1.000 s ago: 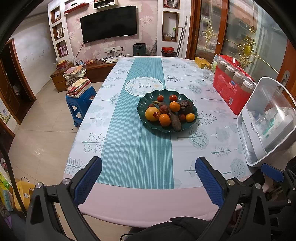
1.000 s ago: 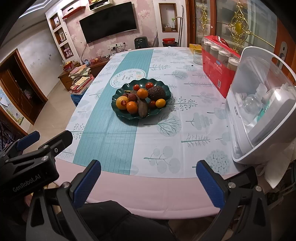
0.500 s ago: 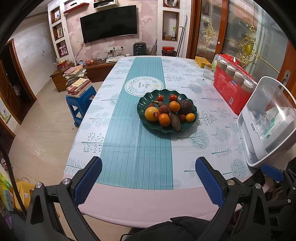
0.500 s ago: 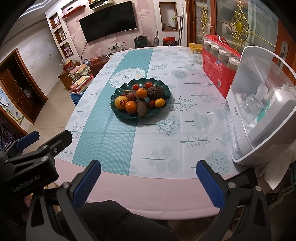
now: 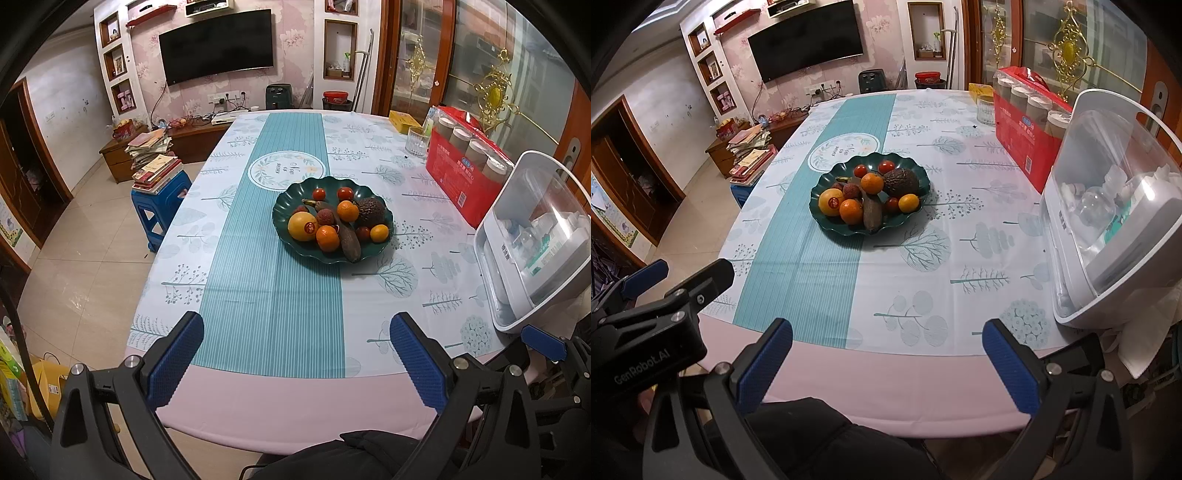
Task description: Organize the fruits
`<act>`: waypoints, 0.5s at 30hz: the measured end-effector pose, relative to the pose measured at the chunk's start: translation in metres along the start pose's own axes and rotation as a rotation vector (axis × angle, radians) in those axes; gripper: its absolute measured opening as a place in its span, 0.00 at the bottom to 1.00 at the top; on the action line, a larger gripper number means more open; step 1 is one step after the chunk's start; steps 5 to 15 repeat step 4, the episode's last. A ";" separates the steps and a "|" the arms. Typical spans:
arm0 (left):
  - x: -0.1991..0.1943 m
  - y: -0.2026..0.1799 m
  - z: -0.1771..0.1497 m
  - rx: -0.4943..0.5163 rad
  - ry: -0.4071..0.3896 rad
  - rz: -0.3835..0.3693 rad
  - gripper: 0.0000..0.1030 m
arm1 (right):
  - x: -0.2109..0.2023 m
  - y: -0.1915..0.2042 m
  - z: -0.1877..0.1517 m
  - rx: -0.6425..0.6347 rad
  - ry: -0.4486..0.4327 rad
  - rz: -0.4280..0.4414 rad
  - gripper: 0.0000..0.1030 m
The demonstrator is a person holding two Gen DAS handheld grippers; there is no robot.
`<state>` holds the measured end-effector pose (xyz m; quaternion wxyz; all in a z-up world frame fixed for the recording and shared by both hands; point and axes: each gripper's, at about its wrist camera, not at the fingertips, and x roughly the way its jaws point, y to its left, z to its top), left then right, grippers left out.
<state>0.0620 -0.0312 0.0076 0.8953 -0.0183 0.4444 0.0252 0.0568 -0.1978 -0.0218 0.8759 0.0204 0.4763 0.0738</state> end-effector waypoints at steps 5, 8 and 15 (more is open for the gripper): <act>0.000 0.000 0.000 0.001 0.000 0.000 0.98 | 0.001 -0.001 -0.001 0.000 0.001 0.000 1.00; 0.000 0.000 0.000 0.001 0.000 0.000 0.98 | 0.001 -0.001 -0.001 0.000 0.001 0.000 1.00; 0.000 0.000 0.000 0.001 0.000 0.000 0.98 | 0.001 -0.001 -0.001 0.000 0.001 0.000 1.00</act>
